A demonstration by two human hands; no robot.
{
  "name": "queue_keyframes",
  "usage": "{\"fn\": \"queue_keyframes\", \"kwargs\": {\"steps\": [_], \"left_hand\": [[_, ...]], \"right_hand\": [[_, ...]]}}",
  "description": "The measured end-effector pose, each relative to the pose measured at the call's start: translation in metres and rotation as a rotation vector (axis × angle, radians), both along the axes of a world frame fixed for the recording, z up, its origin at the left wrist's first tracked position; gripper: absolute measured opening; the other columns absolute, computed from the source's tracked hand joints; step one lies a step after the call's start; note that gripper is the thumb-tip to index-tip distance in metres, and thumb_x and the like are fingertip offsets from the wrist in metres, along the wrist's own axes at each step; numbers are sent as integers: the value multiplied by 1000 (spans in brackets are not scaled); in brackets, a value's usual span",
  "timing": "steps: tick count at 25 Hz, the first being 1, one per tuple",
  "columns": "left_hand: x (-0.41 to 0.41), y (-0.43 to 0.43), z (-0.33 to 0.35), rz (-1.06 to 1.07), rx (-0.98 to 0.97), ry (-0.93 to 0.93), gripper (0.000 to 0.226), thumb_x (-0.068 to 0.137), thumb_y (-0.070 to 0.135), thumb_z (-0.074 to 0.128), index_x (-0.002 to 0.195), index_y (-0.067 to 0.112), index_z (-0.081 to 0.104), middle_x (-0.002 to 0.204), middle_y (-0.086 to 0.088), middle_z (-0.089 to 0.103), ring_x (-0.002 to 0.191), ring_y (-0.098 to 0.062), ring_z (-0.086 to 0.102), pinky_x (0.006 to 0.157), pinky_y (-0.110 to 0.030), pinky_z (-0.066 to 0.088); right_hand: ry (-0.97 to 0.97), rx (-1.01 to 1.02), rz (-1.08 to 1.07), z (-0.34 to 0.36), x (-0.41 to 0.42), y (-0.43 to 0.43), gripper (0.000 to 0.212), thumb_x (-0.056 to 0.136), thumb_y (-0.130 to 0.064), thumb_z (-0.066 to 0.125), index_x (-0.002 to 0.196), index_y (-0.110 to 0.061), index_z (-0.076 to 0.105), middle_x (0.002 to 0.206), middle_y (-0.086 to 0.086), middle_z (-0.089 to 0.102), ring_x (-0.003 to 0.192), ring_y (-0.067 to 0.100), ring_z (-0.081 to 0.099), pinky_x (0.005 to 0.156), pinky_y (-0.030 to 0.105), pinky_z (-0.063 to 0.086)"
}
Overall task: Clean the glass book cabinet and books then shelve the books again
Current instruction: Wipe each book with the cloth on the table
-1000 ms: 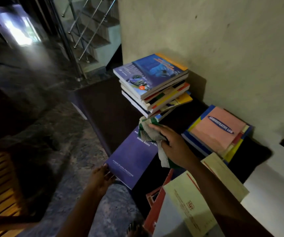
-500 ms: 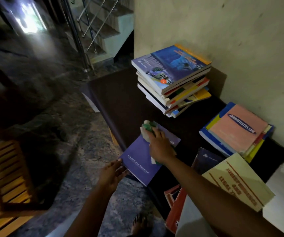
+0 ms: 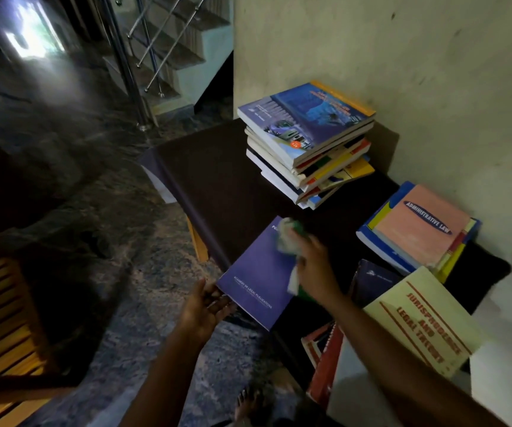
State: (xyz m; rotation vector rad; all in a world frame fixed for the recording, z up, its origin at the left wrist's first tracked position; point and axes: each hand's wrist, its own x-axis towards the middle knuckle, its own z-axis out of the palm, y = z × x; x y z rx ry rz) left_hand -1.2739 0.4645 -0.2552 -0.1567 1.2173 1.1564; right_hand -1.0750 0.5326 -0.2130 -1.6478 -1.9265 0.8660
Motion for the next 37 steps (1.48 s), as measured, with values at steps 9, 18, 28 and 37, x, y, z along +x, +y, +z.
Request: {"fn": "queue_keyframes", "kwargs": {"steps": [9,18,28,37], "left_hand": [[5,0,-4,-29,26,93,17,97,8,46,87,2,59,59,-5,69,55,-18,68,46,-27,55],[12,-2,25,-29,189,225,9,92,6,53,86,8,60,65,0,70,57,-11,66,49,-21,55],[-1,-36,21,-523,1298,1612,26,95,26,49,116,19,62,120,3,60,118,-11,52,106,-21,36],[16,-57,-10,-415,547,926,65,92,23,57,147,24,22,148,-2,31,122,-19,47,82,-15,50]], "right_hand": [[-488,-71,52,-13,-36,-76,80,91,3,38,148,-38,-2,156,3,1,143,28,4,113,43,22],[131,82,215,-1,-21,-106,60,86,3,42,138,-28,42,142,-8,32,134,9,30,113,22,25],[254,323,10,73,49,-88,51,88,-4,48,136,-22,39,140,-8,37,129,-15,27,100,3,28],[172,101,-112,34,11,-16,60,89,7,47,142,-19,37,144,7,35,131,15,35,104,14,31]]}}
